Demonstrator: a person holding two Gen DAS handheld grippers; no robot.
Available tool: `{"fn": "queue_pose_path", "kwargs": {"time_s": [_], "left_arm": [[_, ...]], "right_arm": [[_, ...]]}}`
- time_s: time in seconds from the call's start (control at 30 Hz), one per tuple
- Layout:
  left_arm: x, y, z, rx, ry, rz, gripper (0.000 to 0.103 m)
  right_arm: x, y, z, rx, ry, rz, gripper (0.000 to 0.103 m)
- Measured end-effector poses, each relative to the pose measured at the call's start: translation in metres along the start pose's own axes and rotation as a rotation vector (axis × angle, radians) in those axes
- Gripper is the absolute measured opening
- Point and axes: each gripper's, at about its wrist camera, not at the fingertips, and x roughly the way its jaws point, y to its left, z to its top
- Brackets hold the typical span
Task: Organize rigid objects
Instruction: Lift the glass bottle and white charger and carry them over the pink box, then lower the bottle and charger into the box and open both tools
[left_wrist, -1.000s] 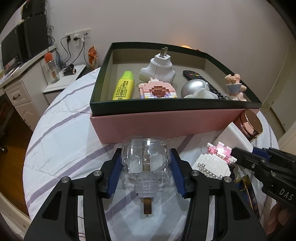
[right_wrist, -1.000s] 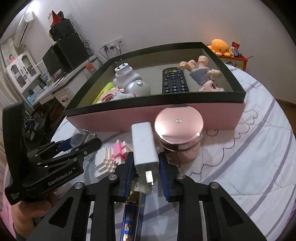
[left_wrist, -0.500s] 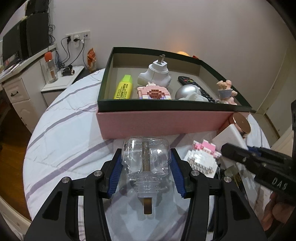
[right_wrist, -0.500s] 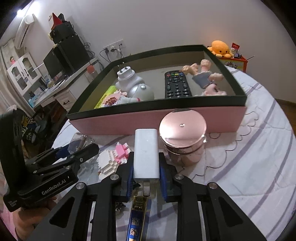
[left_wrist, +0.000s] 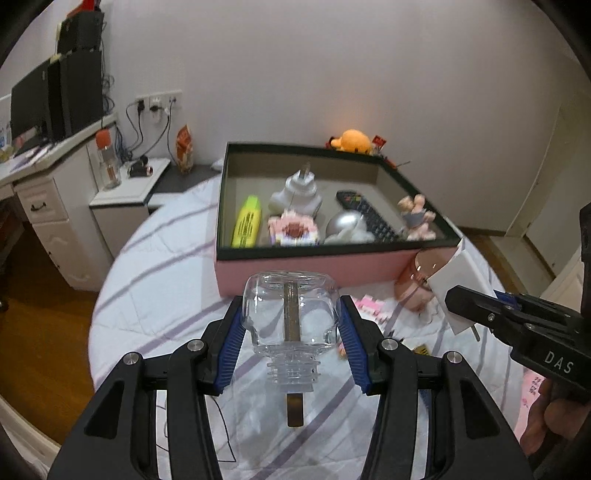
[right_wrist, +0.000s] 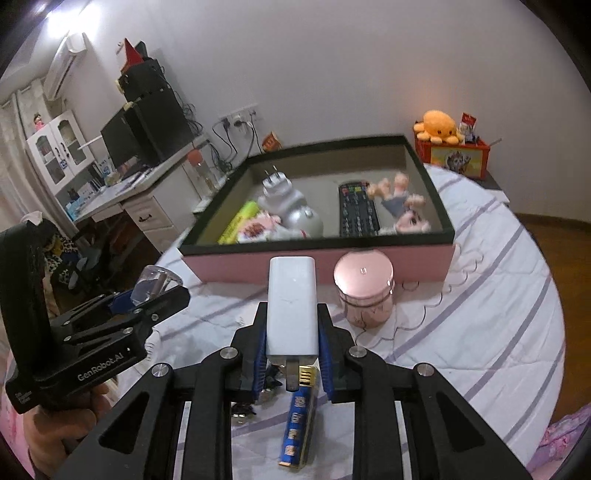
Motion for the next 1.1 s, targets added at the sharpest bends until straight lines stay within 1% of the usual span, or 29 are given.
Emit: {"fn": "queue_pose_path", "kwargs": {"time_s": [0.13,0.27,0.43,0.53,0.63,0.73,0.87,0.97,1.03,1.07,1.1], "left_arm": [[-0.009,-0.003,0.016,0.008,-0.036,0.001,0.05],[-0.009,-0.009,0.034,0.022,-0.072,0.003,0.05],[0.0,-0.01,0.061,0.023,-0.107,0.003,0.05],[0.014,-0.009,0.075,0.019,-0.114,0.0,0.05],[0.032,-0.008,0.086,0.017,-0.104,-0.004,0.05],[0.06,-0.007,0.095,0.012,-0.071,-0.009,0.05],[0.098,-0.002,0.097,0.006,-0.008,-0.008,0.05],[0.115,0.0,0.091,0.002,0.032,-0.009,0.05],[0.121,0.0,0.087,-0.001,0.053,0.0,0.051],[0.123,0.001,0.085,-0.003,0.062,0.006,0.051],[0.124,0.001,0.083,-0.002,0.068,0.012,0.057]], "right_arm": [[-0.006,0.007,0.014,-0.019,-0.032,0.003,0.023],[-0.006,0.007,0.029,-0.029,-0.057,0.003,0.023],[0.006,0.002,0.054,-0.035,-0.074,-0.004,0.023],[0.023,-0.003,0.073,-0.042,-0.067,-0.01,0.023],[0.047,-0.009,0.091,-0.043,-0.041,-0.018,0.023],[0.078,-0.017,0.102,-0.037,0.005,-0.023,0.023],[0.107,-0.03,0.101,-0.027,0.062,-0.036,0.024],[0.121,-0.036,0.095,-0.031,0.099,-0.05,0.024],[0.123,-0.035,0.092,-0.051,0.104,-0.063,0.024],[0.122,-0.034,0.092,-0.057,0.105,-0.064,0.026],[0.121,-0.033,0.092,-0.063,0.107,-0.058,0.034]]}}
